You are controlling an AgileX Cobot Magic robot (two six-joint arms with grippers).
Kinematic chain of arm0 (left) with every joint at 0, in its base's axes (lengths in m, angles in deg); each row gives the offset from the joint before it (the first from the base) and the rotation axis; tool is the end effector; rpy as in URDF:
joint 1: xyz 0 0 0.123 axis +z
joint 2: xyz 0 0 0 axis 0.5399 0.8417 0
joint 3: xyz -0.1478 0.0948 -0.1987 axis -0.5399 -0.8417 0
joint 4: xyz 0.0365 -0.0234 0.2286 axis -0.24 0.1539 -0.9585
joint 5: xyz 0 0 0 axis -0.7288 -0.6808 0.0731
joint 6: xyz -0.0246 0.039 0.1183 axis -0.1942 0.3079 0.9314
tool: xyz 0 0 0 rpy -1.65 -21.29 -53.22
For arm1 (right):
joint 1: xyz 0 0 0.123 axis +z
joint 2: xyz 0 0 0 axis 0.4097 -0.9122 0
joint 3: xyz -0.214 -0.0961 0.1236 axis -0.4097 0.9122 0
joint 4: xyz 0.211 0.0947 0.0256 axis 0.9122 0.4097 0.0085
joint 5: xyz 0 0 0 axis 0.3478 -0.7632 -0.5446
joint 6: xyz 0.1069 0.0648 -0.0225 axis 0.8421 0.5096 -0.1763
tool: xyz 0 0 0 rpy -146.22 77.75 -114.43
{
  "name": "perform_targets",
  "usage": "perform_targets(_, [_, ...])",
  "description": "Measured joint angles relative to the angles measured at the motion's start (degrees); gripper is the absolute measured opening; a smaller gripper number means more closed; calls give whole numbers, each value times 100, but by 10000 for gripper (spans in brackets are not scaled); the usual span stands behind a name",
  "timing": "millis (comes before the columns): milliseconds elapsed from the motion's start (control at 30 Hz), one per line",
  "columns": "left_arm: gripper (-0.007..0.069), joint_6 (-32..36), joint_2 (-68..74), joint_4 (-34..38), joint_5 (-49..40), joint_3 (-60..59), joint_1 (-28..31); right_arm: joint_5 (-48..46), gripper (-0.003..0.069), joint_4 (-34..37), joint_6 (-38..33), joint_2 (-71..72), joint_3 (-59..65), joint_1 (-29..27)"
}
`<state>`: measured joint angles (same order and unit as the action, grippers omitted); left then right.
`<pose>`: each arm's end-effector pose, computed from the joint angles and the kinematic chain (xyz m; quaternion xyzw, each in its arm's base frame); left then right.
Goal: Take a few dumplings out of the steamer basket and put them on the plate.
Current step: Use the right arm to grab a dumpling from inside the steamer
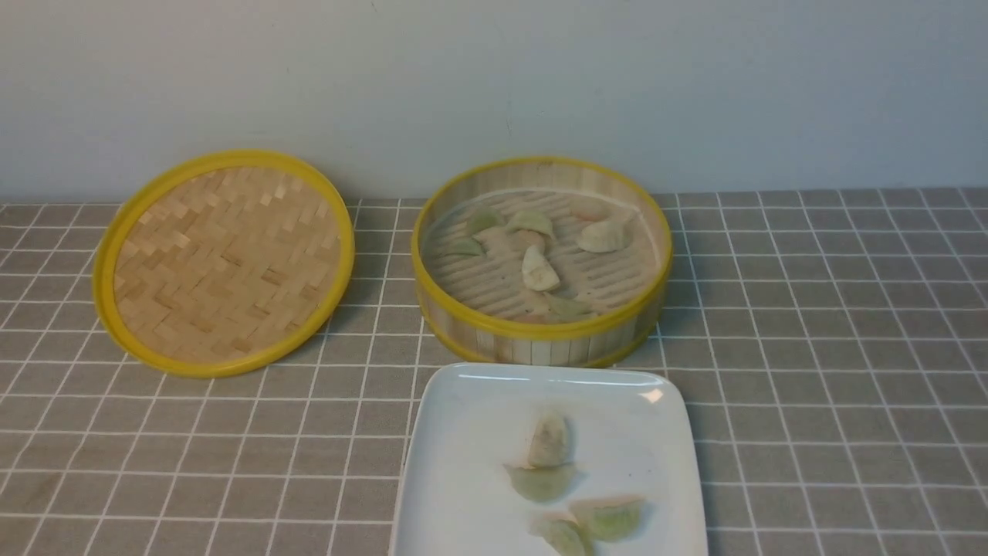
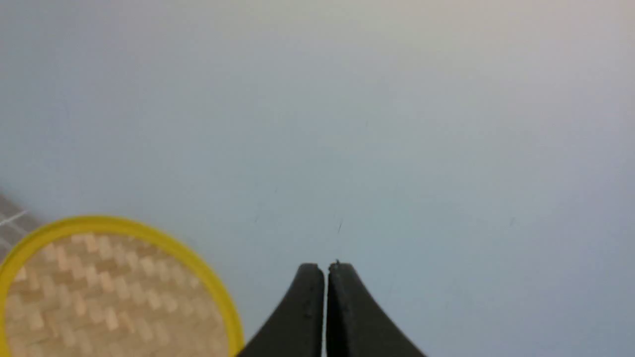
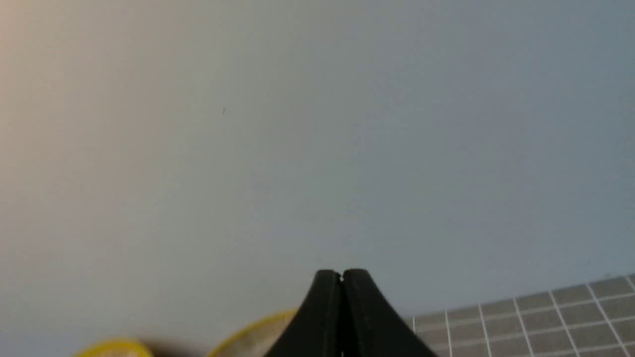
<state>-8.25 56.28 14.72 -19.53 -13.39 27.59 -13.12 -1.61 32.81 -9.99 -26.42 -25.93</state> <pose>0.0867 0.0111 0.2384 -0.2500 0.5253 -0.2985 0.7566 0.1289 0.0250 0.3633 0.0705 0.7363 0.1957 0.6440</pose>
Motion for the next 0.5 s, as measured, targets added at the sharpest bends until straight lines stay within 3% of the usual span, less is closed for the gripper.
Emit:
perform_targets(33, [-5, 0, 0, 46, 31, 0, 0, -114, -14, -8, 0, -87, -99, 0])
perform_targets(67, [-5, 0, 0, 164, 237, 0, 0, -1025, -14, -86, -211, -871, -882, 0])
perform_targets(233, [-5, 19, 0, 234, 302, 0, 0, -3095, -13, -167, -417, -2788, -2830, 0])
perform_targets(367, [-5, -23, 0, 245, 384, -4, 0, -3720, -13, -136, -480, -3970, -3732, 42])
perform_targets(500, [-5, -40, 0, 171, 629, 253, 0, -4072, -10, -611, -459, -5220, -4905, 418])
